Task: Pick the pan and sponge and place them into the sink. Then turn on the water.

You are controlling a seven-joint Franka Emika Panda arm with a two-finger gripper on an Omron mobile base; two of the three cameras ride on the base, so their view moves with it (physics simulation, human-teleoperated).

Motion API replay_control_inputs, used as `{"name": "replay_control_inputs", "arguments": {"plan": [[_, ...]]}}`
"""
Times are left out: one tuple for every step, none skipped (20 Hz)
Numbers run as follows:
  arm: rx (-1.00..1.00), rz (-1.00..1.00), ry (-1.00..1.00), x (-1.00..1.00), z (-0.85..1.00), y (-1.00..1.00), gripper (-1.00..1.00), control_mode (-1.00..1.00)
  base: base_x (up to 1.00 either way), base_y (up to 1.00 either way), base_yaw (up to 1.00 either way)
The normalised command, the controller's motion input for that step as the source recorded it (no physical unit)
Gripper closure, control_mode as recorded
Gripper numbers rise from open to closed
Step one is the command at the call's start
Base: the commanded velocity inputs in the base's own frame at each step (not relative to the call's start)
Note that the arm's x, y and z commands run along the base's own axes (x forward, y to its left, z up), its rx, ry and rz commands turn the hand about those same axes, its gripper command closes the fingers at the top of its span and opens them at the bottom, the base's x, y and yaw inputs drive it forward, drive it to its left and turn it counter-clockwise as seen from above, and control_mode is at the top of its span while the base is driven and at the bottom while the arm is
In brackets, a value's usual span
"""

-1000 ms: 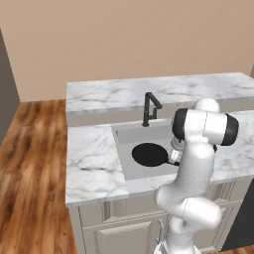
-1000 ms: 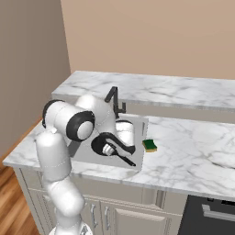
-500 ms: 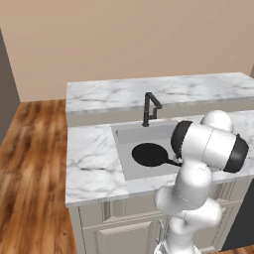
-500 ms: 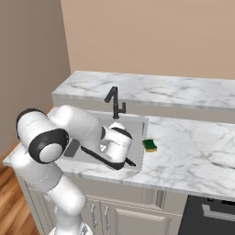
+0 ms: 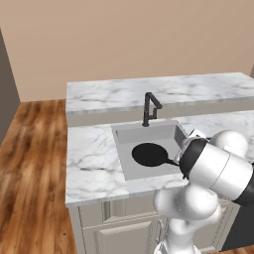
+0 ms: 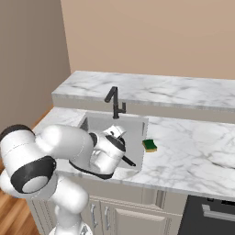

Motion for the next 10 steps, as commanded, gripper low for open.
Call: {"name": "replay_control_inputs", "arguments": {"plan": [[0.00,-0.21,0.05,0.00,0.66,0.00,-1.00,-1.00,0.00,0.00,0.00],[0.01,-0.21,0.05,0.00,0.69,0.00,-1.00,-1.00,0.00,0.00,0.00],[0.03,-0.20,0.05,0.00,0.76,0.00,-1.00,-1.00,0.00,0.00,0.00],[0.06,-0.19,0.05,0.00,0.80,0.00,-1.00,-1.00,0.00,0.00,0.00],[0.08,-0.17,0.06,0.00,0.82,0.00,-1.00,-1.00,0.00,0.00,0.00],[0.10,-0.17,0.07,0.00,0.86,0.00,-1.00,-1.00,0.00,0.00,0.00],[0.12,-0.16,0.07,0.00,0.91,0.00,-1.00,-1.00,0.00,0.00,0.00],[0.13,-0.16,0.08,0.00,0.97,0.00,-1.00,-1.00,0.00,0.00,0.00],[0.13,-0.15,0.09,0.00,1.00,0.00,-1.00,-1.00,0.00,0.00,0.00],[0.13,-0.16,0.09,0.00,1.00,0.00,-1.00,-1.00,0.00,0.00,0.00]]}}
